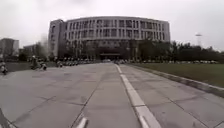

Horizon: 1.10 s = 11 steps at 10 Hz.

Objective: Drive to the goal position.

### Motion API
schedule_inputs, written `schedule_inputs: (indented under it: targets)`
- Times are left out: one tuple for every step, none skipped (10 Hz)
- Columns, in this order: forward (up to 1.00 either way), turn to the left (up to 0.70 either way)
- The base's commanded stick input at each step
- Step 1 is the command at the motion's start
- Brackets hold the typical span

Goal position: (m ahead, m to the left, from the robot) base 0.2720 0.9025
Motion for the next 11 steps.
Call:
schedule_inputs:
  targets:
    - [0.00,-1.00]
    - [0.00,-1.00]
    - [0.00,-1.00]
    - [0.00,-1.00]
    - [0.00,-1.00]
    - [0.00,-1.00]
    - [0.00,-1.00]
    - [0.00,-1.00]
    - [0.00,-1.00]
    - [0.00,-1.00]
    - [0.00,-1.00]
